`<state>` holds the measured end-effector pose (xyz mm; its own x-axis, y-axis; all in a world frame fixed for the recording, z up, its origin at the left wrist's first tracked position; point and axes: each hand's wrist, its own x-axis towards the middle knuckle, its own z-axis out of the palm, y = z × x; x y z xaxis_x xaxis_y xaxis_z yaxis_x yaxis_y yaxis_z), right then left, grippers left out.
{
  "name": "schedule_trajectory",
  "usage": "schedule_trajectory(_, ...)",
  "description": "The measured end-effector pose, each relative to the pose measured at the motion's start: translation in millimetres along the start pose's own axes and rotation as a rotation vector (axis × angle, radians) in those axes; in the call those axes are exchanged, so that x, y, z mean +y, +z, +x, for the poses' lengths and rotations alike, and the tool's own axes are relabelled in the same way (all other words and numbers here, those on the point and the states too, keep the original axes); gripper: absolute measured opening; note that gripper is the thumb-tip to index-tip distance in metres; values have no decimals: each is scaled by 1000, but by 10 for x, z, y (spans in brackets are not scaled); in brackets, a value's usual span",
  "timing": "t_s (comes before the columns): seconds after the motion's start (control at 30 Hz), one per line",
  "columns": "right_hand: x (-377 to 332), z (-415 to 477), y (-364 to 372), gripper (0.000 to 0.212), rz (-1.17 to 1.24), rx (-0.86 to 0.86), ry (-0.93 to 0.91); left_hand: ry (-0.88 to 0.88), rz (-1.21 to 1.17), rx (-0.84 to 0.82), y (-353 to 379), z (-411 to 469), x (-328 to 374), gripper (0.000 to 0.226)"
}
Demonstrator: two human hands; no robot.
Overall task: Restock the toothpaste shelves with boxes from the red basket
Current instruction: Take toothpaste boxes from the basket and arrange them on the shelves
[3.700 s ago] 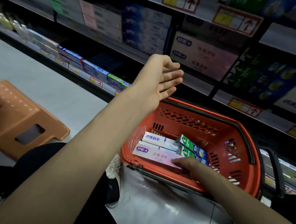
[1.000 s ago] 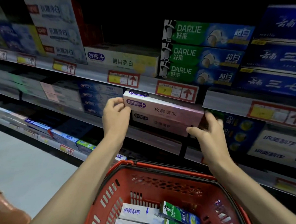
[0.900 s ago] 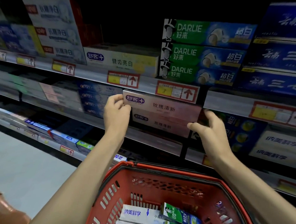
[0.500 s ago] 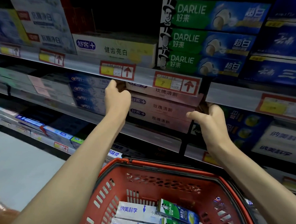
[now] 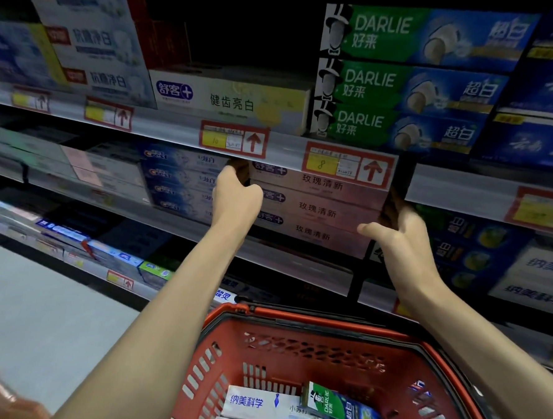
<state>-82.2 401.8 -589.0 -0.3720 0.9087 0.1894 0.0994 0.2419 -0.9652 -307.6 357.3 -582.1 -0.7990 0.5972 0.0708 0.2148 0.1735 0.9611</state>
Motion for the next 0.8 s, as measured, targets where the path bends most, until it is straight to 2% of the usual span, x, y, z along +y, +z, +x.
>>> schedule_trajectory(0.23,45,13,-10,34,-37,23,26,0,14,-7,20,22,-57,46)
schedule_trajectory(0.4,97,23,-5,29,-74,72,75,3,46,-16,41,-41,-61,42)
schedule_trajectory(0.6,109,-14,9,34,-109,78,95,-26,-12,-44,29,-68,-77,66)
schedule_trajectory(0.73,149,-14,26,35,-83,76,131,-60,-52,-57,34,-103,-109,59)
schedule_trajectory(0.8,169,-32,40,36,-85,64,141,-73,-51,-56,33,-110,-115,62)
